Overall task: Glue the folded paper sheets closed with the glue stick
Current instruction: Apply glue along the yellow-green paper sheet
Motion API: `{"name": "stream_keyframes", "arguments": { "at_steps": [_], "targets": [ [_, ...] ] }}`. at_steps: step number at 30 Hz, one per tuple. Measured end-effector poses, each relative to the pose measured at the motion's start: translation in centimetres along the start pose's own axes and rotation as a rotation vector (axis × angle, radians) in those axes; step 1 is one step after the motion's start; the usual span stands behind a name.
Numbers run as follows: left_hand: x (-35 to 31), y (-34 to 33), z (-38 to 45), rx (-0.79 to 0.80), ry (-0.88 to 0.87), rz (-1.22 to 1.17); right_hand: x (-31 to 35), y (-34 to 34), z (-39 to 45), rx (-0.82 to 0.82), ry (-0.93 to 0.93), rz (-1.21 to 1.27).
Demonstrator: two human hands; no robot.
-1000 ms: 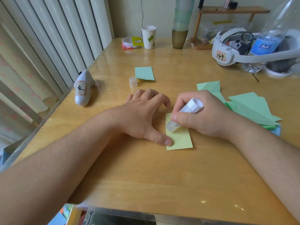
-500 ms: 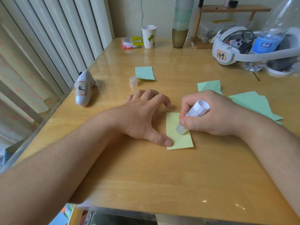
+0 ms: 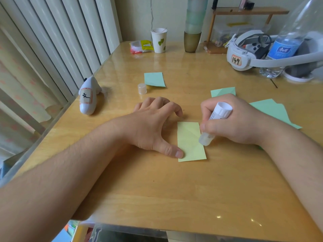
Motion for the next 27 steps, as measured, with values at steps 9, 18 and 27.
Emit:
{"name": "stream_keyframes", "arguments": {
  "at_steps": [9,18,27],
  "targets": [
    [0.2,-0.1,0.1,0.006,0.008,0.019,1.2,-1.3,0.8,-0.052,0.147,0.146],
    [0.2,-0.2,0.1,0.015,0.009,0.026,0.5,-2.5,1.2,-0.024,0.056,0.051],
    [0.2,-0.2,0.1,0.014,0.010,0.012,0.4,-2.1,0.7,0.022,0.009,-0.001]
  ]
}}
Point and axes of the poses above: each hand's wrist, its own z-axis towards the middle knuckle, its own y-axis out of the back of the hand, x = y × z, the point moved 9 cm from there along z, towards the middle knuckle, and after that the axes turned 5 degrees about x, right-handed, at the moved point
